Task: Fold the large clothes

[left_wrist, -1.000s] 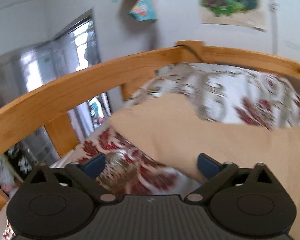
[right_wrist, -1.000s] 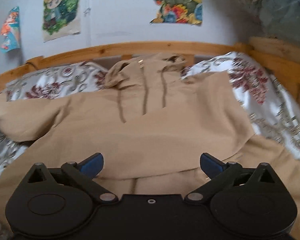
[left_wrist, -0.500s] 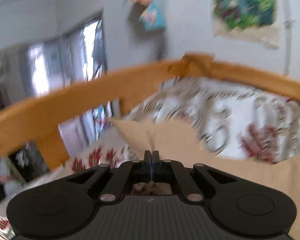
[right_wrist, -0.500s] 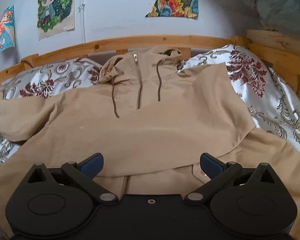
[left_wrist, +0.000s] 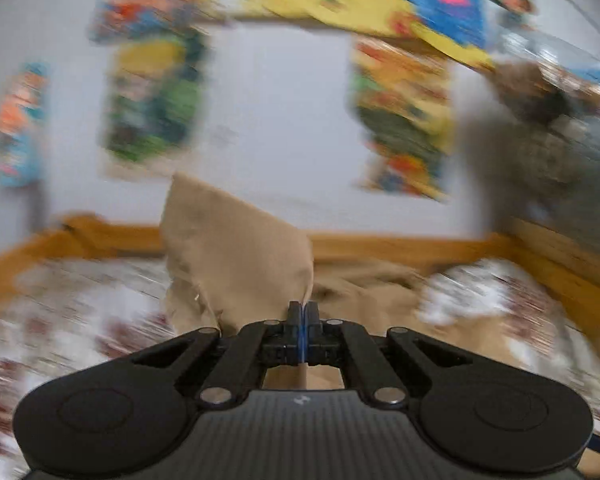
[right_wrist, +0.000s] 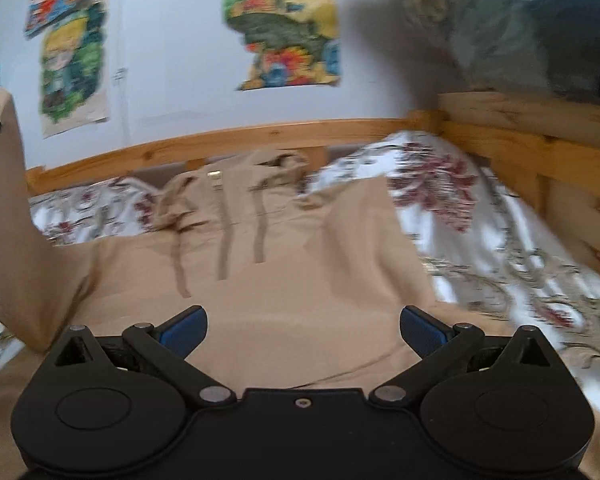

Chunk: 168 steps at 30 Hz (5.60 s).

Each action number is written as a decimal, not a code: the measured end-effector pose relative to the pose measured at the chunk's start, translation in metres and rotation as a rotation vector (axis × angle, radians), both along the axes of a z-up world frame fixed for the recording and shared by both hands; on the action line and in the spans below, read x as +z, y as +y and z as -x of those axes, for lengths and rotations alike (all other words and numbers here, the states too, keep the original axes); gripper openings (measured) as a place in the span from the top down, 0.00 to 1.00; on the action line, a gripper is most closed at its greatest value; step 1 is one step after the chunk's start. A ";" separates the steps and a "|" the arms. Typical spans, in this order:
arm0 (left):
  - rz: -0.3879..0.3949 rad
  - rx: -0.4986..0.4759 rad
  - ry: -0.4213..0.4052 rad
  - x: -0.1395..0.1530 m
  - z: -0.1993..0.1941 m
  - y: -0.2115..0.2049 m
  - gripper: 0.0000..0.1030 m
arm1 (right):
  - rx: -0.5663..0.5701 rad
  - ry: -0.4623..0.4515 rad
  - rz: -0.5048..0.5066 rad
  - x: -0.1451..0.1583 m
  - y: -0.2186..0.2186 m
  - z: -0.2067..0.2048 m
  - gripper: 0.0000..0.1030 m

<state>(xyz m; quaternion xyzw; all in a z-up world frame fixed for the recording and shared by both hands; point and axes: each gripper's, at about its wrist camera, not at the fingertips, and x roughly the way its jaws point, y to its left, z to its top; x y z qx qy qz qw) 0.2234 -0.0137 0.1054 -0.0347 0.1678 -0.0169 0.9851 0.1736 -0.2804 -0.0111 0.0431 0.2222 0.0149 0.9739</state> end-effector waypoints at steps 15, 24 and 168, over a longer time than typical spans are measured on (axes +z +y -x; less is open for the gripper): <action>-0.087 -0.142 0.280 -0.096 0.016 -0.007 0.18 | -0.107 0.079 -0.100 -0.031 -0.050 -0.009 0.01; 0.093 -0.123 0.429 -0.133 -0.032 0.075 0.18 | 0.036 0.156 -0.074 -0.060 0.001 -0.023 0.01; -0.099 0.016 0.379 -0.179 -0.054 0.076 0.42 | 0.036 0.148 0.119 -0.065 -0.014 -0.032 0.75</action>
